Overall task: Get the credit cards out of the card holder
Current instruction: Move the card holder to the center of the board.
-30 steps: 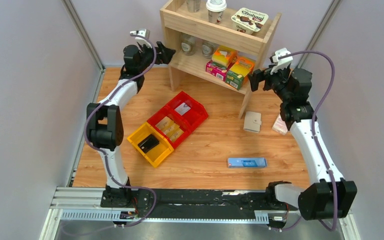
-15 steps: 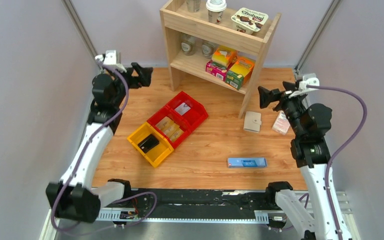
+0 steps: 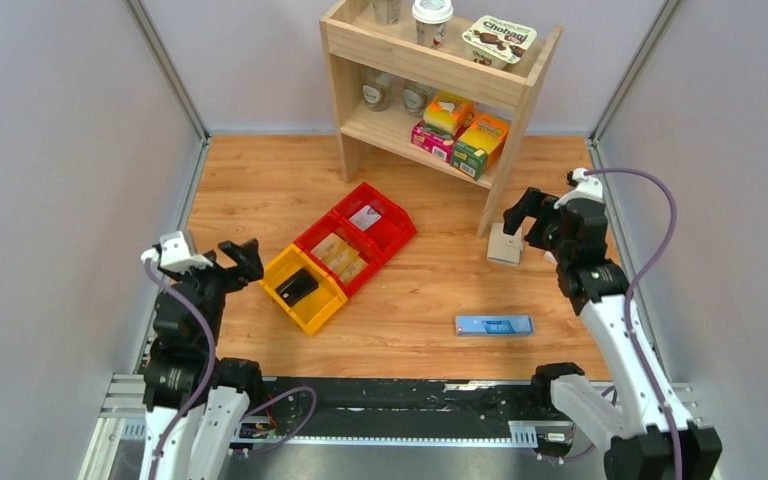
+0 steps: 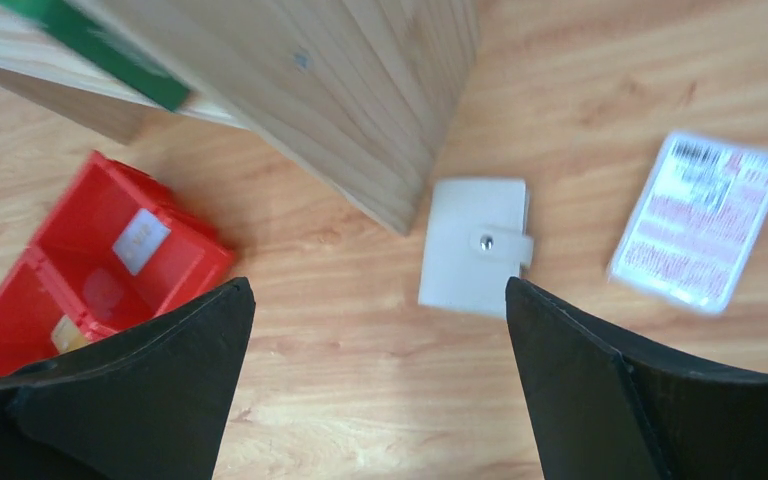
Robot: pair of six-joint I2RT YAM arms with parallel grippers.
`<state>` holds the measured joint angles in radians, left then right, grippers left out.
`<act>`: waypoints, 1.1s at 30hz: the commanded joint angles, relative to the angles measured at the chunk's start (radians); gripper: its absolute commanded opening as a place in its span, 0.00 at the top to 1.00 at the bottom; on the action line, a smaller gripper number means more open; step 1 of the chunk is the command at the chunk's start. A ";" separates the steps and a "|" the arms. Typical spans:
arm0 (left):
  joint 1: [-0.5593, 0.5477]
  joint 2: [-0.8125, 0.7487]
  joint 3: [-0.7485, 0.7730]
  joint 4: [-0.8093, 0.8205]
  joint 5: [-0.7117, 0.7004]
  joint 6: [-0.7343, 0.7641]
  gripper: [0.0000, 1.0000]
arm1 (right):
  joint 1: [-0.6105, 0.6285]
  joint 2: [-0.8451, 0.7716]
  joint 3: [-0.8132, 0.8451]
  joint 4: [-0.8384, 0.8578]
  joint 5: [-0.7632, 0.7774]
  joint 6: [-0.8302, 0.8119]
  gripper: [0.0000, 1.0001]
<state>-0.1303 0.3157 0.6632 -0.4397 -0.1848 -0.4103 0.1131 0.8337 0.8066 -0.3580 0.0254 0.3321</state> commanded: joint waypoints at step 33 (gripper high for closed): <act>0.000 -0.064 0.021 -0.185 -0.108 0.131 0.04 | -0.366 0.737 -0.159 0.455 -0.525 0.321 0.57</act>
<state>-0.1303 0.2523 0.6632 -0.6220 -0.2760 -0.3027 -0.2440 1.5524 0.6586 -0.0139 -0.4335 0.6407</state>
